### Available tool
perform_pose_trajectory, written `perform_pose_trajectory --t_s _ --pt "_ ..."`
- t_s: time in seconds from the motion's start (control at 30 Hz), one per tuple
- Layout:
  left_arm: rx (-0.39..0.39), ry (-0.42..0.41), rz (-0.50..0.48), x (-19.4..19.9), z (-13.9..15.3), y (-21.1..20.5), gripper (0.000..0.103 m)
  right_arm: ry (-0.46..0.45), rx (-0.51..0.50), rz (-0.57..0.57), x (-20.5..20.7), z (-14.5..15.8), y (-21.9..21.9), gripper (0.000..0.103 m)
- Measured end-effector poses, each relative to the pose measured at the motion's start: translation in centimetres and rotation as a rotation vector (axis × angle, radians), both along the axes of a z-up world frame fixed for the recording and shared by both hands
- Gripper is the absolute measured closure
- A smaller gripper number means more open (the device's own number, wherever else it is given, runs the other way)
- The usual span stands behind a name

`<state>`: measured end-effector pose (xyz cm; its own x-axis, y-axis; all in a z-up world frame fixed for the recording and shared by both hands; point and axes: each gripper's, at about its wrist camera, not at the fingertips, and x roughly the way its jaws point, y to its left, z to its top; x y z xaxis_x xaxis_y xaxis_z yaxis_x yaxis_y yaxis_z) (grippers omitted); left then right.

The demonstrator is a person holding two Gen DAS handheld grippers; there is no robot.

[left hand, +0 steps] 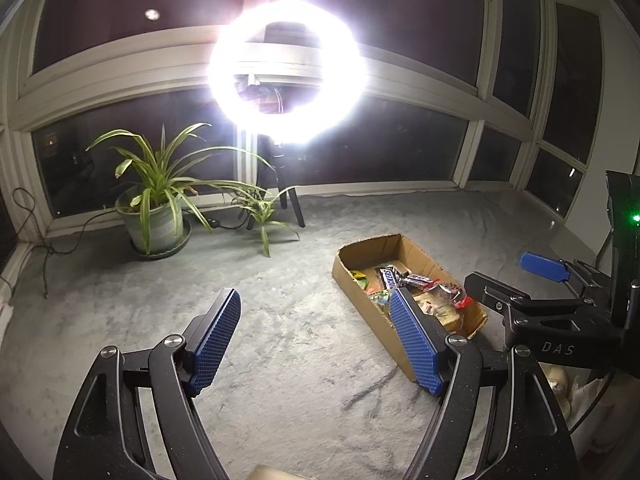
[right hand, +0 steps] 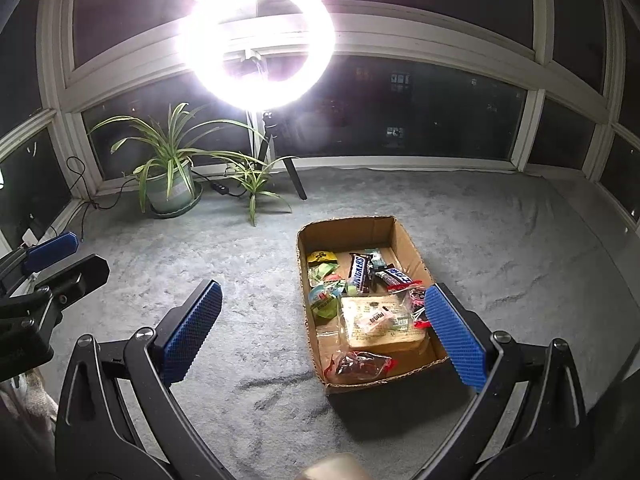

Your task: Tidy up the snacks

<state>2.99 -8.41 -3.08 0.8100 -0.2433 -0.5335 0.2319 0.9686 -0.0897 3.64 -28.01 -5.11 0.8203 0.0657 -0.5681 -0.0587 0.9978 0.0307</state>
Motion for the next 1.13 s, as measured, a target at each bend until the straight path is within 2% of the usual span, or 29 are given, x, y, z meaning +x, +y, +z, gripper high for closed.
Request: perform_pose_trajectory --t_s 0.53,0.77,0.97,1.13 --pt "-0.010 0.023 0.002 0.25 -0.24 -0.15 0.025 0.010 0.000 -0.008 -0.48 -0.38 -0.22 0.000" --pt "0.000 -0.008 0.008 -0.24 -0.13 -0.04 0.025 0.013 0.000 -0.005 -0.54 -0.45 -0.10 0.000" --pt "-0.010 0.033 0.014 0.08 -0.47 0.16 0.025 0.019 -0.002 0.004 -0.68 -0.65 0.16 0.000" --pt "0.014 -0.003 0.004 -0.36 -0.14 -0.27 0.026 0.026 0.000 0.011 -0.38 -0.56 0.44 0.000"
